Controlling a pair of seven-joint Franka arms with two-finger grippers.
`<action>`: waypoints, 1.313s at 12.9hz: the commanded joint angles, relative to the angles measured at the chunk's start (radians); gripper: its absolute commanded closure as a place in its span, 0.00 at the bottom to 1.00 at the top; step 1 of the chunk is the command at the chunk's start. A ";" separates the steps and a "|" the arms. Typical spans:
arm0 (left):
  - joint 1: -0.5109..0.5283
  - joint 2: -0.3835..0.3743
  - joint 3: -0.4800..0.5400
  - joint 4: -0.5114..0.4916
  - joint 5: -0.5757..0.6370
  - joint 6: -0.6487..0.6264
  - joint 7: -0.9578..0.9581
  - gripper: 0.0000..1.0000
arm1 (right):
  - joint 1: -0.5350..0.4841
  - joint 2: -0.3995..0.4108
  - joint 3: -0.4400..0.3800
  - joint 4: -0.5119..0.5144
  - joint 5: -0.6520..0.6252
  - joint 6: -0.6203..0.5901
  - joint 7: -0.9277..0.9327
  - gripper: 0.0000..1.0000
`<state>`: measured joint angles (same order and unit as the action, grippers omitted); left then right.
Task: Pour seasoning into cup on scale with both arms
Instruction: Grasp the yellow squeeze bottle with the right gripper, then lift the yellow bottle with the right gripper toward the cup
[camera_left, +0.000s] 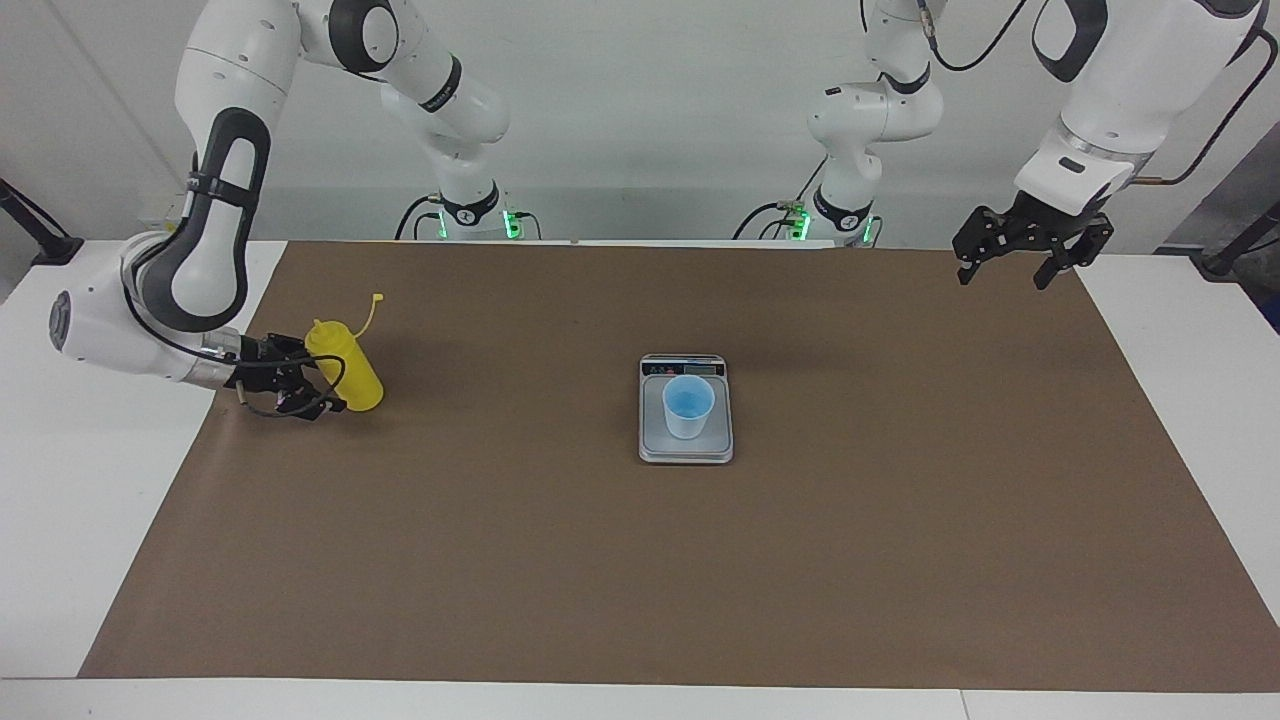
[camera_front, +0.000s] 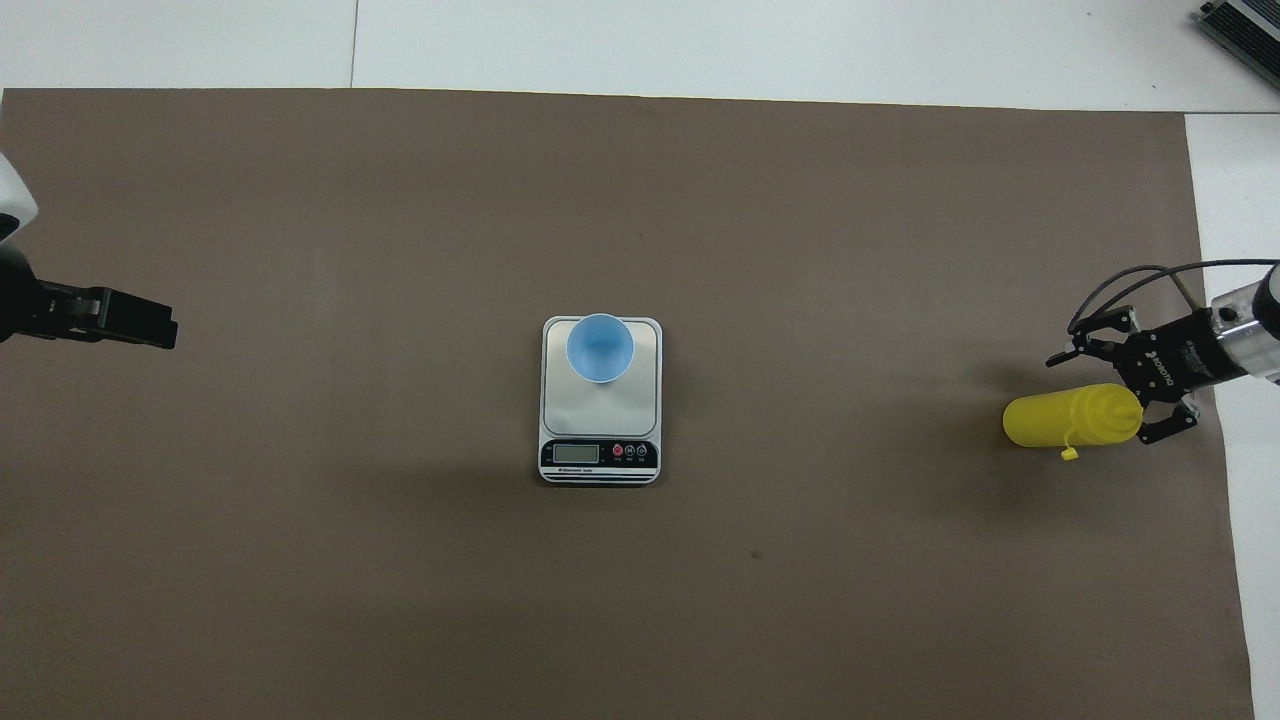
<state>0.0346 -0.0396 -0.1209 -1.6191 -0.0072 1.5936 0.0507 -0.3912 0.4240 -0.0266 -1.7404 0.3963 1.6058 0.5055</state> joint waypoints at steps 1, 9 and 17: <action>0.018 -0.019 -0.005 -0.013 -0.013 -0.007 0.017 0.00 | -0.020 -0.048 0.013 -0.050 0.027 -0.056 0.008 0.00; 0.013 -0.020 -0.005 -0.019 -0.013 -0.011 0.018 0.00 | 0.006 -0.094 0.027 -0.028 0.102 0.025 0.180 1.00; 0.005 -0.028 -0.005 -0.033 -0.013 -0.006 0.017 0.00 | 0.316 -0.186 0.028 0.021 0.095 0.325 0.677 1.00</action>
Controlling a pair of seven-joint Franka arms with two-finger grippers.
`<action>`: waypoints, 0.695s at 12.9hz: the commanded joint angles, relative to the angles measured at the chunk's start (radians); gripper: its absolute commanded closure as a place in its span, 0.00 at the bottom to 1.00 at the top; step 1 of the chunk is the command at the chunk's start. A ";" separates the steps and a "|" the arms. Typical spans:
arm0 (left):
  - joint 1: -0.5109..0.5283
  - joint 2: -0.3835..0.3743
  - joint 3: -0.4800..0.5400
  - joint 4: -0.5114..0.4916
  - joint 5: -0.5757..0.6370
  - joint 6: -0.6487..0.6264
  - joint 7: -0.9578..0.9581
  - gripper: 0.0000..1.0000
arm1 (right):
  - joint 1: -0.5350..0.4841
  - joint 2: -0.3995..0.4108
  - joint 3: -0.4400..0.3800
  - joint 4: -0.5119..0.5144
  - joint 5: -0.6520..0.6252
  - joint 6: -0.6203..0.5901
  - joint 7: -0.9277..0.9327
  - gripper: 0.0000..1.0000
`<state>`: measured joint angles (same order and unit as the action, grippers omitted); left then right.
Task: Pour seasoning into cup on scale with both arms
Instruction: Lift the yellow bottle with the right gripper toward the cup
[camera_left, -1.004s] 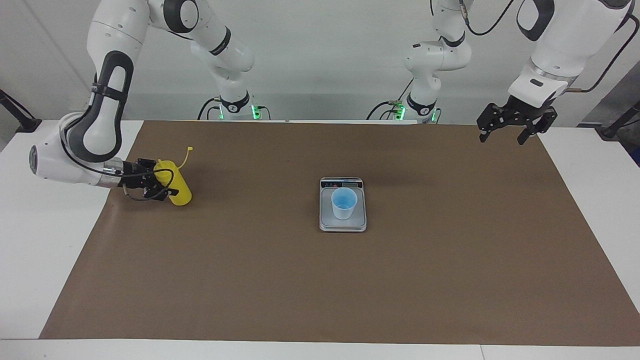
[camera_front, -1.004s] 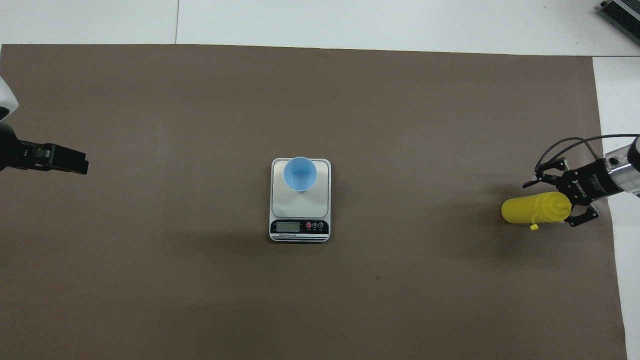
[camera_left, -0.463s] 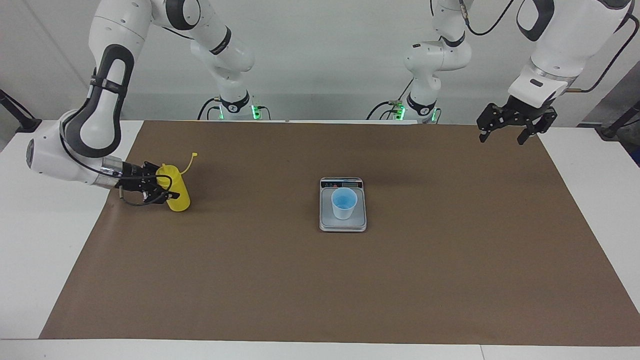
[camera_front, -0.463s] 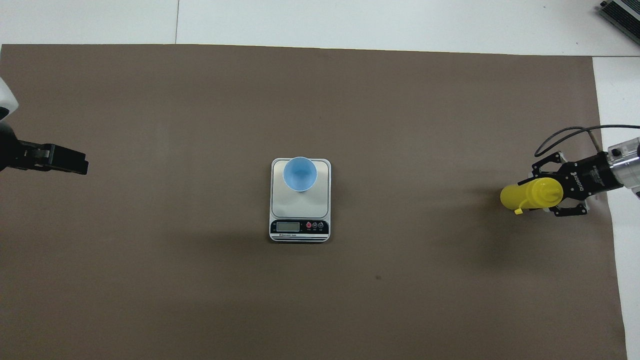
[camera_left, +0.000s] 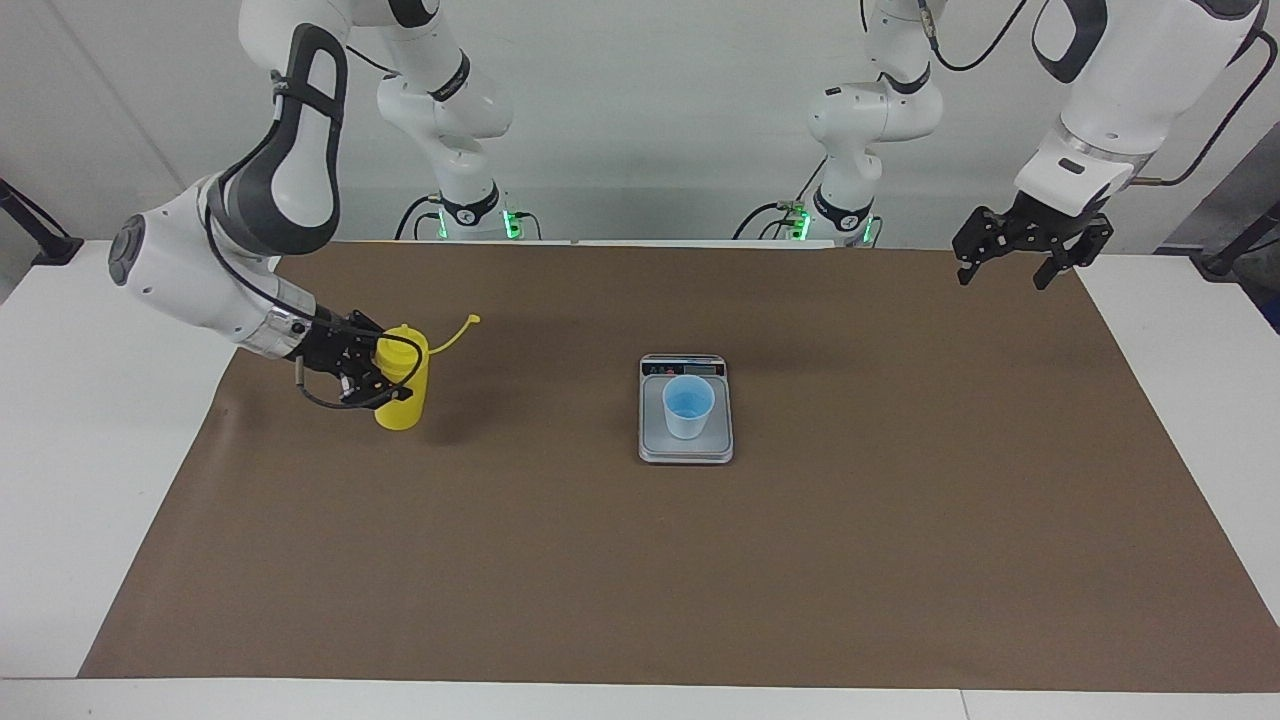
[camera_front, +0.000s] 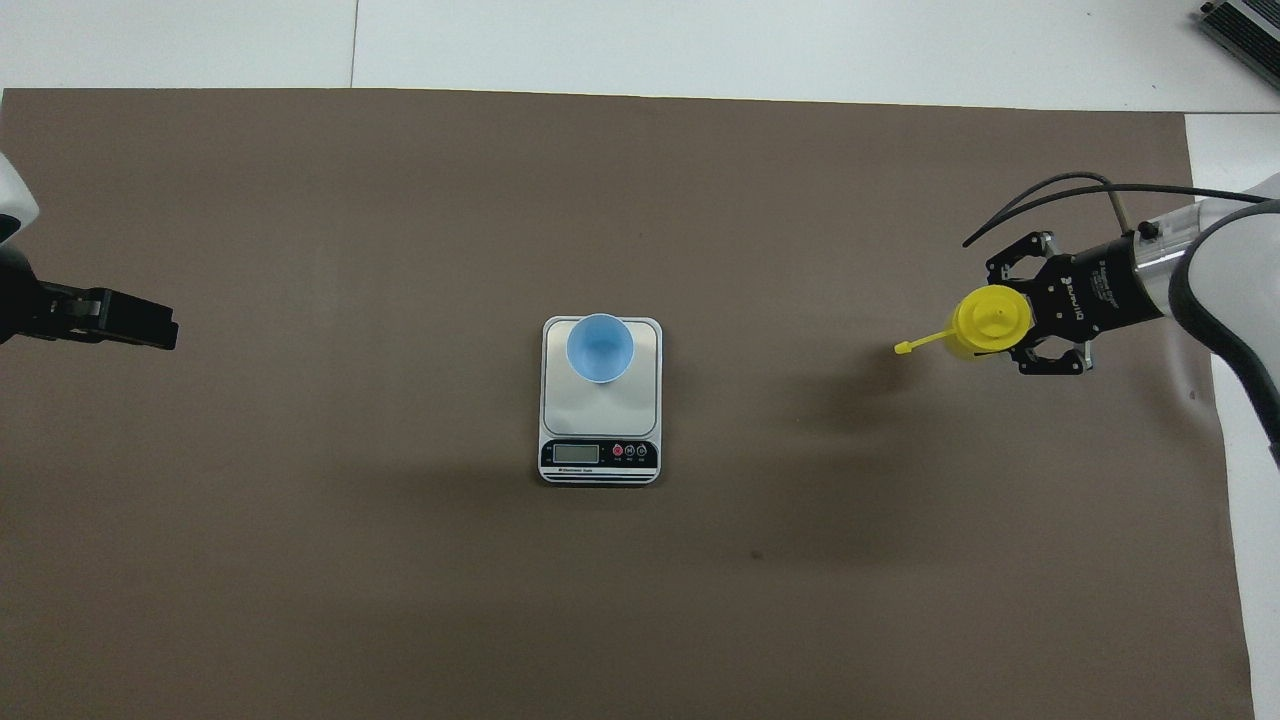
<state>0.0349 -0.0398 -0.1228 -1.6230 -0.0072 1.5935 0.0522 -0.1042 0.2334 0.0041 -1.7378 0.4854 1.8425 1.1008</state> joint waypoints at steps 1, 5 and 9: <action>0.005 -0.028 -0.003 -0.031 -0.013 -0.004 0.015 0.00 | 0.073 0.007 -0.003 0.017 -0.002 0.151 0.141 1.00; 0.005 -0.028 -0.003 -0.031 -0.013 -0.003 0.017 0.00 | 0.236 0.027 -0.004 0.026 -0.219 0.334 0.406 1.00; 0.005 -0.028 -0.003 -0.031 -0.013 -0.003 0.017 0.00 | 0.366 0.043 -0.006 0.034 -0.362 0.464 0.648 1.00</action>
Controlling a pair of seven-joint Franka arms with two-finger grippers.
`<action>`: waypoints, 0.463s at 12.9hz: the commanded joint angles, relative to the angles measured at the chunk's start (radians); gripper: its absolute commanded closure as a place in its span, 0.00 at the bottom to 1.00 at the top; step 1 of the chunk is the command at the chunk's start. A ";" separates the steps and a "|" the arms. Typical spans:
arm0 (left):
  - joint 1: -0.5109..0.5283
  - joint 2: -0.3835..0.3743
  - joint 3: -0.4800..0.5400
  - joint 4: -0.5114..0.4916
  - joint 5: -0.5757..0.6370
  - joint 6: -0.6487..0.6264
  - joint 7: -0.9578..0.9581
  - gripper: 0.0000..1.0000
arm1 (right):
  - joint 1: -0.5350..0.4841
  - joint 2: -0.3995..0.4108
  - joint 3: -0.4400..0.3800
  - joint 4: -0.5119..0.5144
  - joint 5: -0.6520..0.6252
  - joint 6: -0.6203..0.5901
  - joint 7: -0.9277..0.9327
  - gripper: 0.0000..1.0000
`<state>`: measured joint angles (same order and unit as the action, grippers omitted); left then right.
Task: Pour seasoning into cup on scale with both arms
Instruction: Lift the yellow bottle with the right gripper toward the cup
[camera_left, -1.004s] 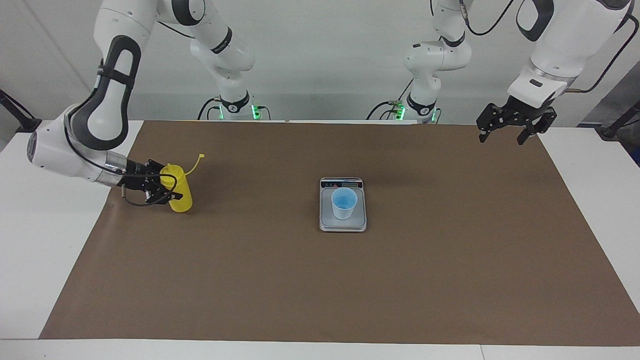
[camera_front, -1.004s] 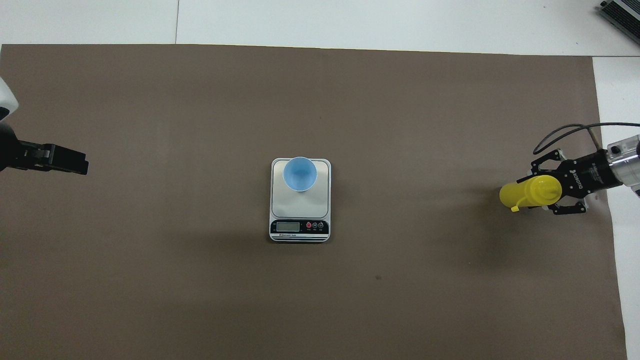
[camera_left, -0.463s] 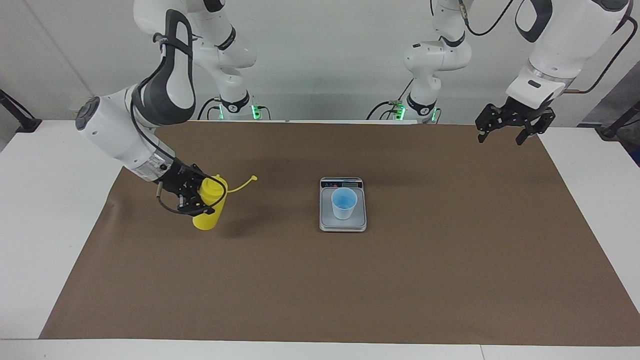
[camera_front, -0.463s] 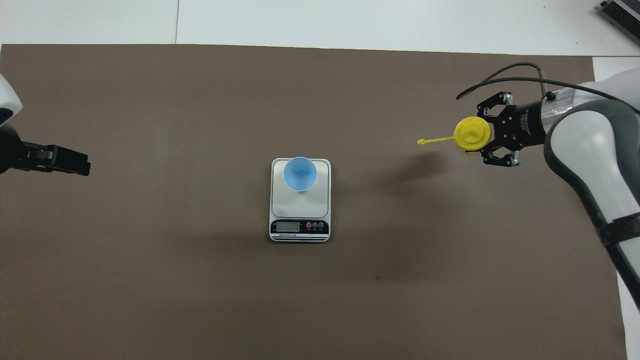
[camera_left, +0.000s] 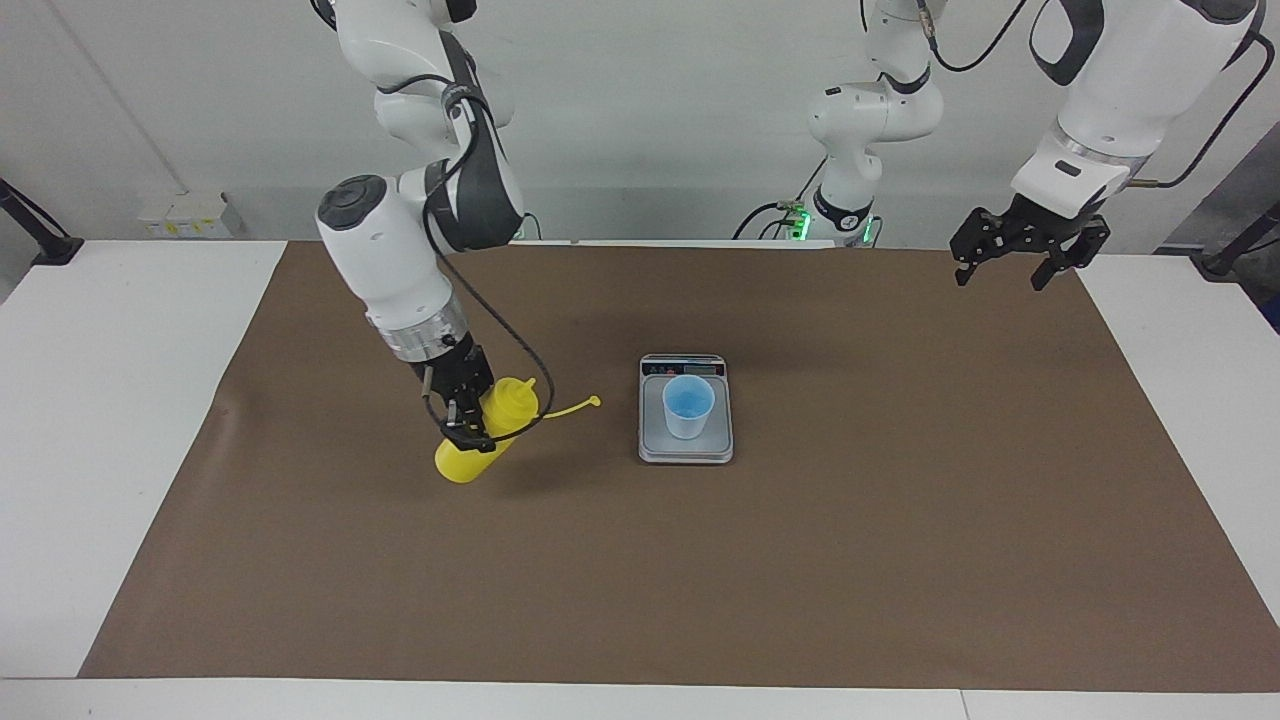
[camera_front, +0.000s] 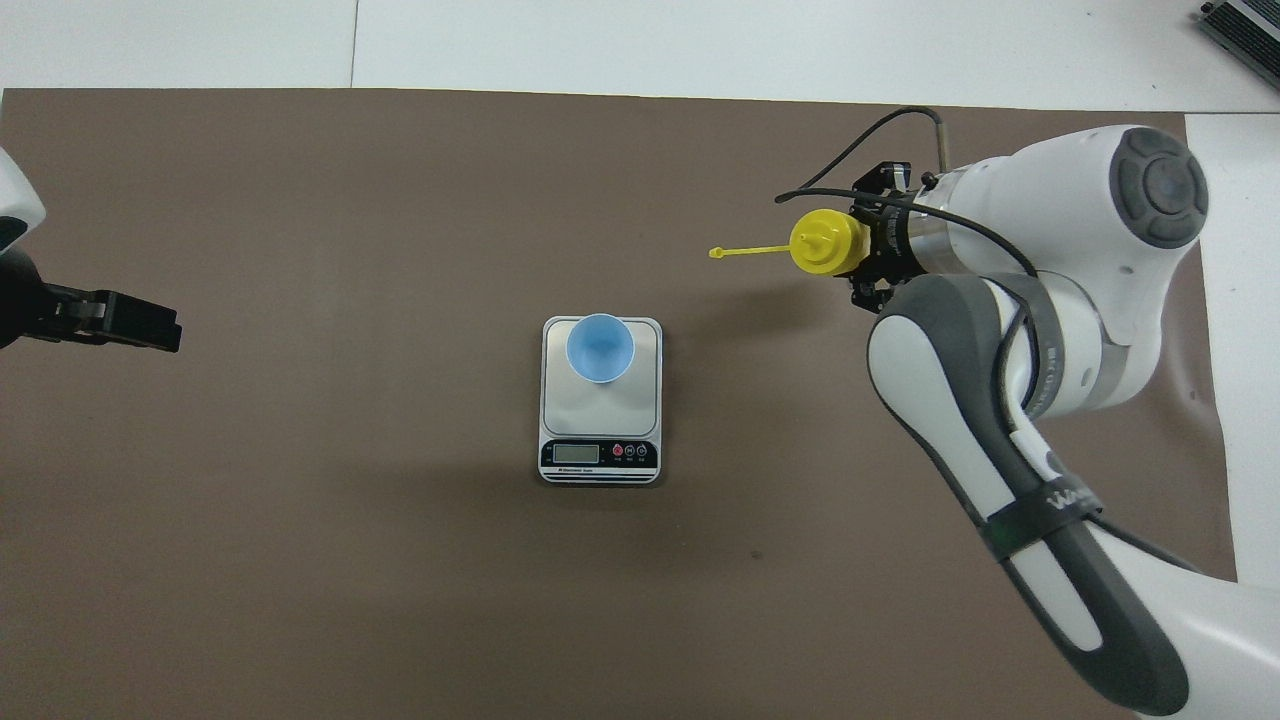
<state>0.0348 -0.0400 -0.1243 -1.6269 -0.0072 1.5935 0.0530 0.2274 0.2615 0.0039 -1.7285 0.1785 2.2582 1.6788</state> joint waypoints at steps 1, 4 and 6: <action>0.005 -0.027 -0.001 -0.027 -0.013 -0.003 0.016 0.00 | 0.058 0.015 -0.004 0.011 -0.123 0.104 0.099 1.00; 0.007 -0.027 -0.001 -0.027 -0.013 -0.003 0.018 0.00 | 0.105 0.034 -0.004 0.003 -0.238 0.199 0.153 1.00; 0.007 -0.027 -0.001 -0.028 -0.013 -0.003 0.018 0.00 | 0.137 0.054 -0.002 -0.019 -0.353 0.295 0.153 1.00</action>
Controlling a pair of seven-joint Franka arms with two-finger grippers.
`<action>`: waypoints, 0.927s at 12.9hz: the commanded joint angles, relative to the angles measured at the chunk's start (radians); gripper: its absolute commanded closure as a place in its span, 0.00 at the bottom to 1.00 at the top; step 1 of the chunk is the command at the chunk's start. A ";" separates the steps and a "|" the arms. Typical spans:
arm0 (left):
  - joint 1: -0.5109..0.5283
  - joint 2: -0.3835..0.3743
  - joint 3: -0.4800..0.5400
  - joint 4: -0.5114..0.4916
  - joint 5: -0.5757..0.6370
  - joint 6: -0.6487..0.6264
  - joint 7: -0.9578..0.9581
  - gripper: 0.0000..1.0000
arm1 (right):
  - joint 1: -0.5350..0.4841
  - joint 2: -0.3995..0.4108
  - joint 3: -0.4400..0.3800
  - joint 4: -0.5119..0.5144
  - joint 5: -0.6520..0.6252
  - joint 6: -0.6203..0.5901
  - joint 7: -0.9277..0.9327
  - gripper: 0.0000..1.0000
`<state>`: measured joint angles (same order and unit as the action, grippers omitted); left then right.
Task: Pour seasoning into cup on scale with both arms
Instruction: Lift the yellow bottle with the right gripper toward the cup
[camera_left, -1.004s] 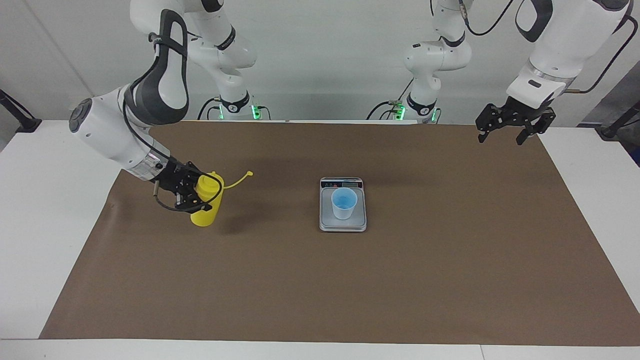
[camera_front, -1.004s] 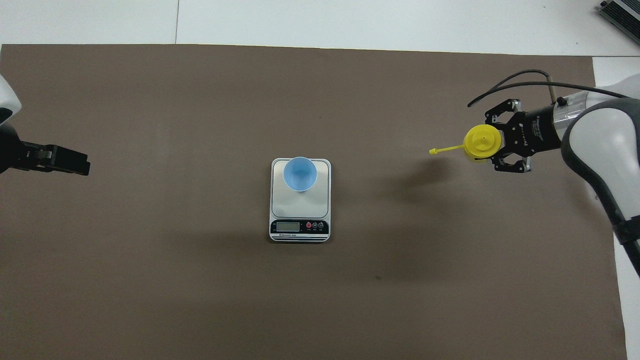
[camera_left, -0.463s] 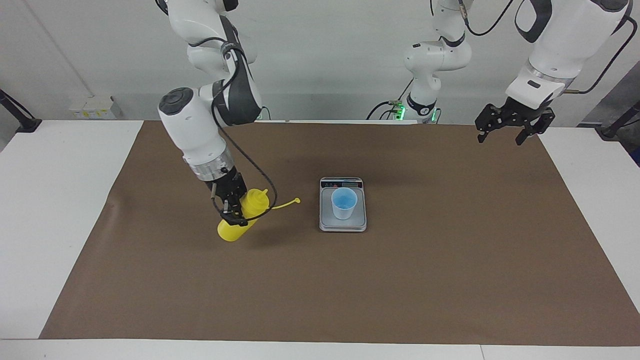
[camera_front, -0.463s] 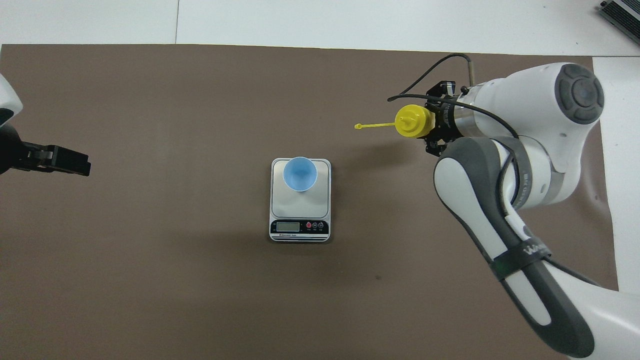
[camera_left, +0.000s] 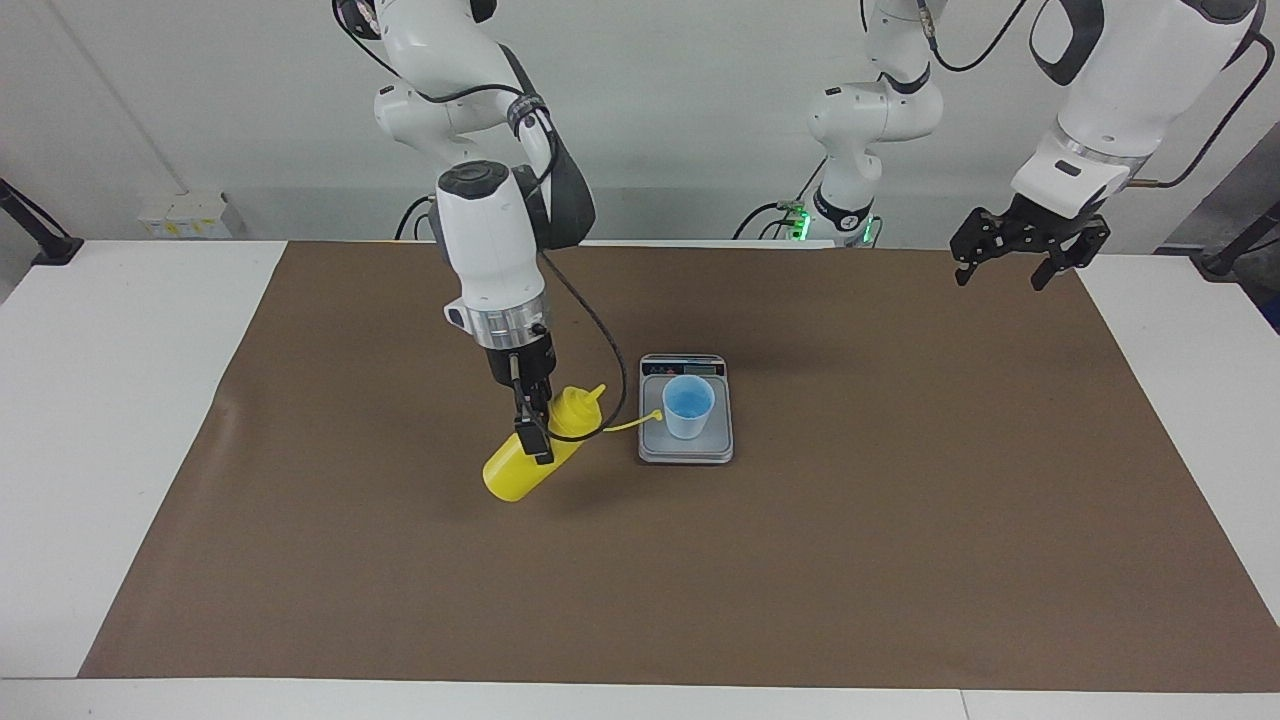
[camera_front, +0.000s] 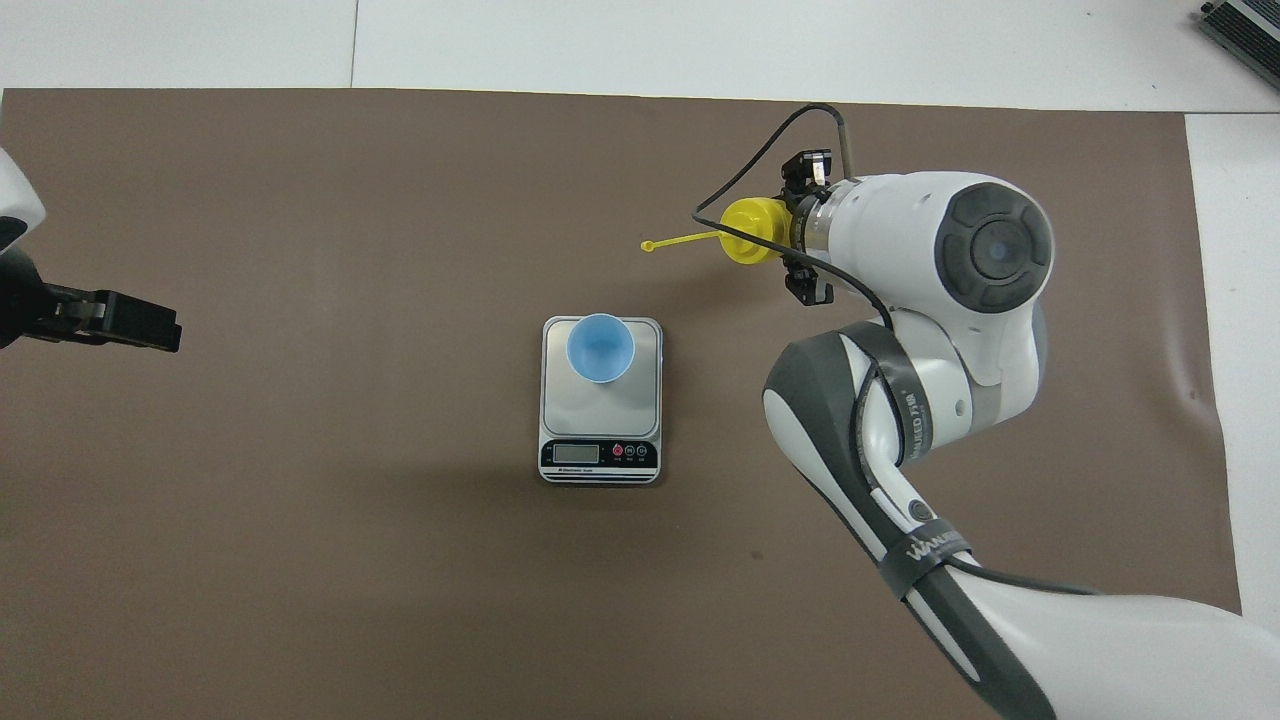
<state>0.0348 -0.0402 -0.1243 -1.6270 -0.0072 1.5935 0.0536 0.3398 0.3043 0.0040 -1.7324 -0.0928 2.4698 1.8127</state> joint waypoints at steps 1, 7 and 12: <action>0.007 -0.027 -0.001 -0.027 -0.013 -0.003 0.017 0.00 | 0.031 0.012 -0.002 -0.028 -0.103 0.131 0.019 1.00; 0.007 -0.027 -0.001 -0.028 -0.013 -0.001 0.017 0.00 | 0.074 0.059 -0.002 -0.027 -0.410 0.226 0.034 1.00; 0.007 -0.027 -0.001 -0.030 -0.013 0.008 0.017 0.00 | 0.090 0.085 -0.004 -0.022 -0.638 0.290 0.103 1.00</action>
<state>0.0348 -0.0403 -0.1243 -1.6273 -0.0072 1.5937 0.0545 0.4283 0.3843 0.0043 -1.7566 -0.6452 2.7177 1.8587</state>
